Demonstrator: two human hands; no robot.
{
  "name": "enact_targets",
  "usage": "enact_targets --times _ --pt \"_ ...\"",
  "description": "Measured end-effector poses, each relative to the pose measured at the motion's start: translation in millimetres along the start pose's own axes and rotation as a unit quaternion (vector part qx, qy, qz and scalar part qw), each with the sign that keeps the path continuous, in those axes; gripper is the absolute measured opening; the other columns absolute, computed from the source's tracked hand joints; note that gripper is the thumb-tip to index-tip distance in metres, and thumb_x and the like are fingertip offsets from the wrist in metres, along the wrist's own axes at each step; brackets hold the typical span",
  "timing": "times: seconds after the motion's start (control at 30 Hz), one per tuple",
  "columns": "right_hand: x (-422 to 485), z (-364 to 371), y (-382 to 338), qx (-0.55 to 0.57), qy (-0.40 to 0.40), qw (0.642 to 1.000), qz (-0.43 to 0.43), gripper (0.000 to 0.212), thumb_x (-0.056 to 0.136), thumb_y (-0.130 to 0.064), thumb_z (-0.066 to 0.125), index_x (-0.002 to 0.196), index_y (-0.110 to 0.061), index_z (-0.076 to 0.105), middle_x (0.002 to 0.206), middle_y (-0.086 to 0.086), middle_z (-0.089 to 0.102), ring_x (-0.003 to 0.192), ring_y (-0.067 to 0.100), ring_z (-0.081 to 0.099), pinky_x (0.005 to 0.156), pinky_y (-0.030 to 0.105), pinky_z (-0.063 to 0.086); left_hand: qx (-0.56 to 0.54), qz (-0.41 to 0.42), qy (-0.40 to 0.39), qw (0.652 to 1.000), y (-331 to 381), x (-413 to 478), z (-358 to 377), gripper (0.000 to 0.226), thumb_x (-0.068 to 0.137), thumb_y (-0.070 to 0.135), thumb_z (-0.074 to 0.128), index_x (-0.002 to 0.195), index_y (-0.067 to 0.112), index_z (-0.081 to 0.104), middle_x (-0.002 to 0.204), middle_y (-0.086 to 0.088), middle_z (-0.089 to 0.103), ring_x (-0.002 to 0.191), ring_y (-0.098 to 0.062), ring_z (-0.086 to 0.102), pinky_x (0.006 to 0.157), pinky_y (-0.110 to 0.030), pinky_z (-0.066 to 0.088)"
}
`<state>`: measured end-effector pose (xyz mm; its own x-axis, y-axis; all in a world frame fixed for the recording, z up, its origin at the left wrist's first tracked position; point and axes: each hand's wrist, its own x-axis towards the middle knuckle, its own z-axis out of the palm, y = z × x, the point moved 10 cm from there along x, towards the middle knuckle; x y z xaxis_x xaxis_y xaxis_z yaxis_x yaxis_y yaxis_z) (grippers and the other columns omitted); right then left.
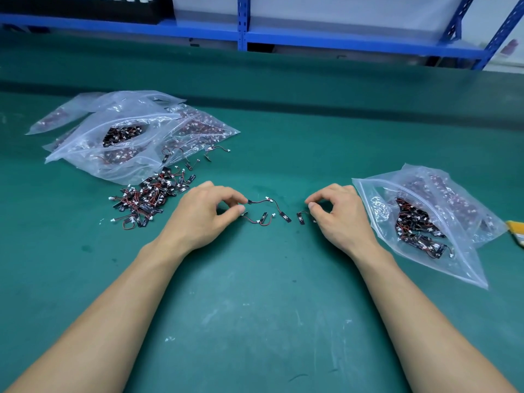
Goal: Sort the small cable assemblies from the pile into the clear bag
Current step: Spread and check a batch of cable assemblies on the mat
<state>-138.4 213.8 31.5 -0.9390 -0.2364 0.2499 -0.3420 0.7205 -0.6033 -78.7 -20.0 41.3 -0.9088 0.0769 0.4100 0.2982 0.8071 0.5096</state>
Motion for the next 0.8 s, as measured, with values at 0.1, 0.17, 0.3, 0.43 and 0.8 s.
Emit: enact_targets --times 0.1,0.17,0.3,0.43,0.8 --pt "0.3 -1.3 0.2 0.003 0.004 1.0 0.003 0.013 0.092 -0.011 0.064 0.091 -0.017 0.075 0.096 -0.001 0.067 0.098 0.014 0.043 0.079 -0.002 0.027 0.03 -0.015 0.052 0.998 -8.7 3.4 -11.0 0.018 0.093 0.017 0.067 0.108 0.024 0.073 0.089 0.015 0.067 0.078 -0.014 0.044 0.077 -0.034 0.042" --pt "0.2 -0.9 0.6 0.004 0.004 1.0 0.005 0.014 0.092 -0.011 0.063 0.092 -0.018 0.075 0.096 -0.001 0.066 0.098 0.014 0.043 0.079 -0.003 0.027 0.063 -0.027 0.044 0.997 -13.8 8.0 -7.6 0.022 0.095 0.019 0.064 0.116 0.025 0.072 0.101 0.01 0.066 0.09 -0.019 0.045 0.085 -0.04 0.041" --pt "0.5 -0.7 0.4 0.004 0.005 1.0 0.006 0.015 0.092 -0.01 0.063 0.093 -0.018 0.075 0.096 -0.002 0.066 0.098 0.014 0.043 0.079 -0.003 0.026 0.118 -0.039 -0.009 0.992 -17.5 14.4 9.8 0.02 0.094 0.041 0.064 0.111 0.036 0.072 0.106 0.013 0.06 0.104 -0.019 0.044 0.087 -0.035 0.029" --pt "1.5 -1.4 1.8 0.011 0.01 1.0 0.012 0.016 0.092 -0.009 0.061 0.094 -0.016 0.075 0.096 -0.001 0.065 0.098 0.014 0.043 0.079 -0.003 0.027 0.12 -0.045 0.005 0.992 -20.1 14.8 9.5 0.008 0.088 0.043 0.07 0.09 0.035 0.072 0.098 0.015 0.058 0.1 -0.017 0.043 0.083 -0.032 0.023" --pt "2.6 -2.2 8.0 0.047 0.018 0.998 0.035 0.017 0.094 -0.007 0.06 0.095 -0.016 0.074 0.098 0.0 0.063 0.099 0.014 0.044 0.077 -0.002 0.028 0.104 -0.116 0.082 0.984 -38.7 3.1 -26.4 0.014 0.093 0.036 0.062 0.083 0.026 0.06 0.085 0.007 0.06 0.087 -0.017 0.038 0.085 -0.04 0.037"
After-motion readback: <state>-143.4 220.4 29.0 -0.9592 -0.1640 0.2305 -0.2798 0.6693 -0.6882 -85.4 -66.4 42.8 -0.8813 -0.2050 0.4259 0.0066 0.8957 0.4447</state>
